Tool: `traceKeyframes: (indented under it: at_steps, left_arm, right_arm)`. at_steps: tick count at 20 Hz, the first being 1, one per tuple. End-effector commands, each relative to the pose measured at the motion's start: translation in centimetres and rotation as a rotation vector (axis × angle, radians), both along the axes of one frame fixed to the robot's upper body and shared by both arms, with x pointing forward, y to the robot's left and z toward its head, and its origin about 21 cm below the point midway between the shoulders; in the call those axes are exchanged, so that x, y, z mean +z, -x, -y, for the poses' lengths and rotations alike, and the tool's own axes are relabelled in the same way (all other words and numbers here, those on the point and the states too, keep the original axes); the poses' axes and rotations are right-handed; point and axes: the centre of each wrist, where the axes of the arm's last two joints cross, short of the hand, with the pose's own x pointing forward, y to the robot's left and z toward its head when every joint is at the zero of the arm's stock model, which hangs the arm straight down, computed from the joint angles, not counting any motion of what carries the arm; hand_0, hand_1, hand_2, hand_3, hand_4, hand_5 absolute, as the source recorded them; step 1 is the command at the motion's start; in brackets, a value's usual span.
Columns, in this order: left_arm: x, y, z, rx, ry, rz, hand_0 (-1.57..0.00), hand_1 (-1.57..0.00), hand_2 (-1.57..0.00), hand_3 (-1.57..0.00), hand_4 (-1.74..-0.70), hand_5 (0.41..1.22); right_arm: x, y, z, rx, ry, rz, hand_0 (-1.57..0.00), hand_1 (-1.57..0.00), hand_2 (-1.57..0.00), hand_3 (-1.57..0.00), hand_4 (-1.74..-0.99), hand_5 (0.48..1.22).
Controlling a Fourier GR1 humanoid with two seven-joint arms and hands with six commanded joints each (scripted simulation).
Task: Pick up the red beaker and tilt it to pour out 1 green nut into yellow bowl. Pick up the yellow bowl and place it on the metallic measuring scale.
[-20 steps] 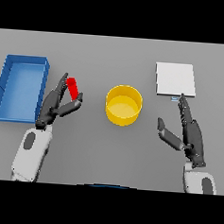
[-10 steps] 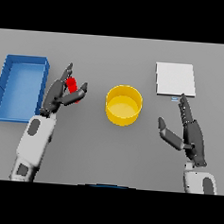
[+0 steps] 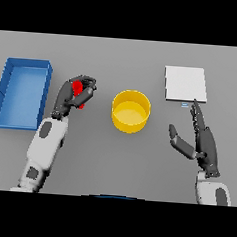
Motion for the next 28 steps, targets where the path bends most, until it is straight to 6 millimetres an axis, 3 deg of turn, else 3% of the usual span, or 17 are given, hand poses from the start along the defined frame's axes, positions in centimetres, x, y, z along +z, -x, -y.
traceKeyframes:
  at_steps: [1, 4, 9, 15, 19, 25, 28]
  left_arm:
    - [-0.2, 0.2, 0.1, -0.003, -0.009, 0.026, -1.0, -1.01, -1.02, -1.02, -1.44, 1.047]
    - [-0.6, 0.1, 0.6, -0.005, 0.0, 0.055, -1.28, -1.29, -1.29, -1.29, -1.45, 1.132]
    - [0.0, 0.1, 0.2, 0.0, 0.023, 0.116, -1.48, -1.48, -1.48, -1.48, -1.64, 1.112]
    - [4.1, -0.6, 0.3, -0.002, -0.036, 0.225, -1.55, -1.55, -1.55, -1.55, -1.72, 1.097]
    - [6.7, -0.9, 1.3, -0.143, -0.305, 0.235, -1.56, -1.56, -1.56, -1.56, -1.73, 1.119]
    - [7.9, -0.9, 1.8, -0.245, -0.457, 0.243, -1.56, -1.56, -1.56, -1.56, -1.73, 1.113]
    - [9.0, -1.4, 3.1, -0.312, -0.672, 0.275, -1.57, -1.57, -1.57, -1.57, -1.74, 1.112]
  right_arm:
    - [0.1, 0.0, 0.1, -0.004, 0.001, 0.0, 0.0, 0.0, 0.0, 0.0, -1.287, 0.684]
    - [0.1, -0.3, -0.1, 0.004, -0.007, 0.01, 0.0, 0.0, 0.0, 0.0, -1.293, 0.682]
    - [-0.3, -0.7, -0.7, 0.017, 0.0, 0.012, 0.0, 0.0, 0.0, 0.0, -1.281, 0.676]
    - [0.0, -0.5, -0.6, 0.011, 0.025, 0.031, 0.0, 0.0, 0.0, 0.0, -1.25, 0.672]
    - [-0.2, -0.1, -0.8, 0.014, 0.054, 0.027, 0.0, 0.0, 0.0, 0.0, -1.245, 0.688]
    - [0.5, 0.2, -0.7, 0.009, 0.059, 0.026, 0.0, 0.0, 0.0, 0.0, -1.243, 0.71]
    - [0.3, 0.3, -0.7, 0.01, 0.066, 0.025, 0.0, 0.0, 0.0, 0.0, -1.254, 0.717]
